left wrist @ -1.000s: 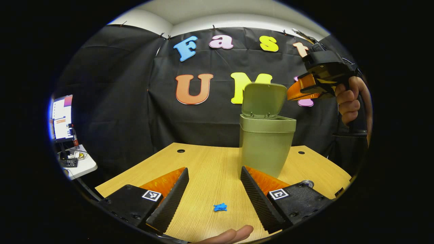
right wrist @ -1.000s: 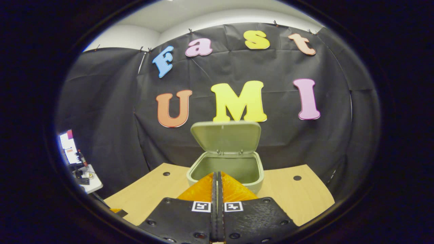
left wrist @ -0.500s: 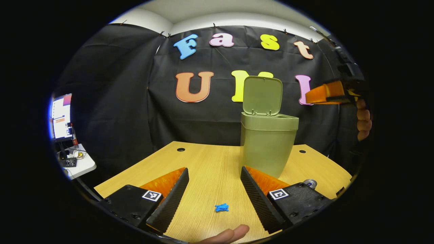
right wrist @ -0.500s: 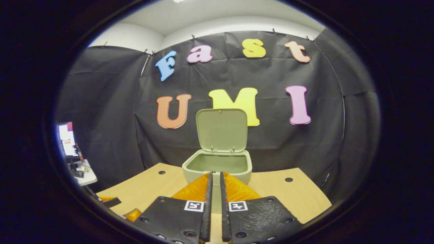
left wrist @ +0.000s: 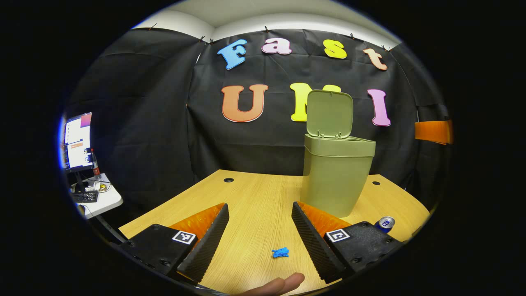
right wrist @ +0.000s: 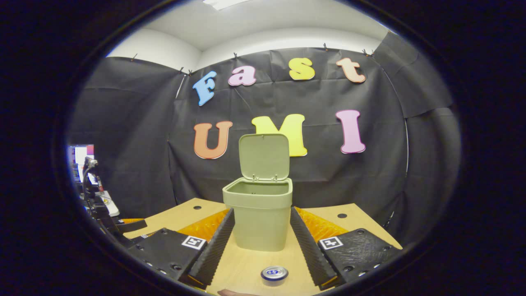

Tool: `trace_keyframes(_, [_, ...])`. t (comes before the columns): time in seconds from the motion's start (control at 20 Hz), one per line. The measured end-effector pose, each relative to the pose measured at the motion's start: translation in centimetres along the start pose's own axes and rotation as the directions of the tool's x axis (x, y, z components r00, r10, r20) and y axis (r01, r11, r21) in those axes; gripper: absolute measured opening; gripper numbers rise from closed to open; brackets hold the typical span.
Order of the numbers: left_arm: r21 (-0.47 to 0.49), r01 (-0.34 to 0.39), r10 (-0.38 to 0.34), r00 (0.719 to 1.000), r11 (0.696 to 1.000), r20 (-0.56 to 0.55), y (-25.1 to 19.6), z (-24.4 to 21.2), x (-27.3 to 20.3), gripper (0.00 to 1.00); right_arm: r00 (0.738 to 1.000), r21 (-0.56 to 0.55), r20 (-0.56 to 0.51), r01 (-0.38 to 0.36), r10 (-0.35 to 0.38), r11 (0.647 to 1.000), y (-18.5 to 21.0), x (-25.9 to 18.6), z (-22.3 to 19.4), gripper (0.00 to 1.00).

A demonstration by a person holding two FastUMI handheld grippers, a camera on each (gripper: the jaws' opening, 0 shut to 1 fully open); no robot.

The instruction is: Press the lid of the desktop garbage bin to open it, pick up the crumpled paper on the desktop and throw it into the bin, then pick up the pop can on the desktop and drop it into the bin, and finally close the garbage bin lid.

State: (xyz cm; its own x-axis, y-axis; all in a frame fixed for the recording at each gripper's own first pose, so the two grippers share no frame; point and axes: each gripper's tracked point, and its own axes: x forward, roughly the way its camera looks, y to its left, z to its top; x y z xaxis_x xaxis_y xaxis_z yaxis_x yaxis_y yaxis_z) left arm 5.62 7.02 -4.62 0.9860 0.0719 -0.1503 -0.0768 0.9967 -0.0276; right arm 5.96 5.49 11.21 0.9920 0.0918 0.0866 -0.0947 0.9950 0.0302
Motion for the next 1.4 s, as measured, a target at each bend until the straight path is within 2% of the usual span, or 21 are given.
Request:
trace_keyframes(0.1, [0.006, -0.006, 0.006, 1.000, 1.000, -0.011, 0.2, -0.5, 0.6, 0.99, 0.999, -0.044, 0.028, 0.019, -0.017, 0.999, -0.6, -1.3, -0.5, 0.94])
trace_keyframes(0.15, [0.007, -0.005, 0.005, 1.000, 1.000, -0.018, 0.3, -0.8, 0.9, 0.99, 0.999, -0.062, 0.033, 0.028, -0.026, 0.998, -0.9, -1.8, -1.2, 0.92])
trace_keyframes(0.2, [0.009, -0.002, 0.003, 1.000, 1.000, -0.030, 0.1, -1.2, 1.2, 0.99, 0.999, -0.066, 0.036, 0.033, -0.031, 0.997, -1.0, -2.4, -2.1, 0.94])
trace_keyframes(0.4, [0.021, 0.011, -0.009, 0.995, 1.000, -0.096, -0.4, -3.3, 2.5, 0.99, 1.000, -0.050, 0.003, 0.010, -0.010, 0.999, -0.6, -4.6, -5.6, 0.95])
trace_keyframes(0.5, [0.034, 0.028, -0.023, 0.990, 0.999, -0.139, -1.1, -4.6, 3.1, 0.99, 1.000, -0.075, -0.003, 0.015, -0.015, 0.997, -0.7, -5.3, -6.8, 0.92])
trace_keyframes(0.55, [0.040, 0.037, -0.030, 0.986, 0.998, -0.163, -1.4, -5.4, 3.4, 0.99, 1.000, -0.095, -0.001, 0.026, -0.026, 0.995, -0.9, -5.5, -7.2, 0.95])
trace_keyframes(0.65, [0.050, 0.047, -0.035, 0.976, 0.998, -0.217, -1.9, -7.3, 3.9, 0.99, 0.999, -0.116, -0.004, 0.041, -0.042, 0.992, -1.3, -5.6, -8.0, 0.97])
trace_keyframes(0.7, [0.050, 0.047, -0.033, 0.967, 0.998, -0.252, -2.1, -8.4, 4.1, 0.99, 0.999, -0.113, -0.014, 0.029, -0.031, 0.993, -1.0, -5.5, -8.8, 0.92])
trace_keyframes(0.75, [0.050, 0.061, -0.045, 0.959, 0.997, -0.280, -2.6, -9.4, 4.4, 0.99, 0.999, -0.110, -0.022, 0.026, -0.029, 0.994, -1.0, -5.6, -9.5, 0.98])
trace_keyframes(0.9, [0.024, 0.120, -0.103, 0.926, 0.993, -0.363, -4.4, -12.3, 5.0, 1.00, 0.999, -0.120, -0.036, 0.025, -0.030, 0.992, -1.3, -5.7, -11.3, 0.95])
trace_keyframes(1.0, [0.030, 0.122, -0.101, 0.915, 0.992, -0.391, -4.4, -13.4, 5.4, 0.99, 0.998, -0.127, -0.052, 0.024, -0.031, 0.992, -1.7, -5.6, -12.6, 0.98])
trace_keyframes(1.05, [0.032, 0.128, -0.105, 0.910, 0.991, -0.402, -4.7, -13.8, 5.5, 0.99, 0.998, -0.124, -0.058, 0.023, -0.030, 0.992, -1.8, -5.7, -13.0, 0.95])
trace_keyframes(1.2, [0.027, 0.137, -0.111, 0.889, 0.990, -0.445, -5.2, -15.5, 5.5, 1.00, 0.996, -0.121, -0.075, 0.034, -0.044, 0.992, -2.6, -5.6, -13.6, 0.95])
trace_keyframes(1.25, [0.030, 0.141, -0.112, 0.884, 0.990, -0.455, -5.3, -15.8, 5.6, 1.00, 0.996, -0.125, -0.070, 0.044, -0.053, 0.991, -2.9, -5.6, -13.5, 0.98])
trace_keyframes(1.4, [0.047, 0.154, -0.115, 0.878, 0.987, -0.464, -5.5, -16.3, 5.8, 0.99, 0.994, -0.123, -0.075, 0.074, -0.084, 0.990, -4.0, -5.5, -13.6, 0.95])
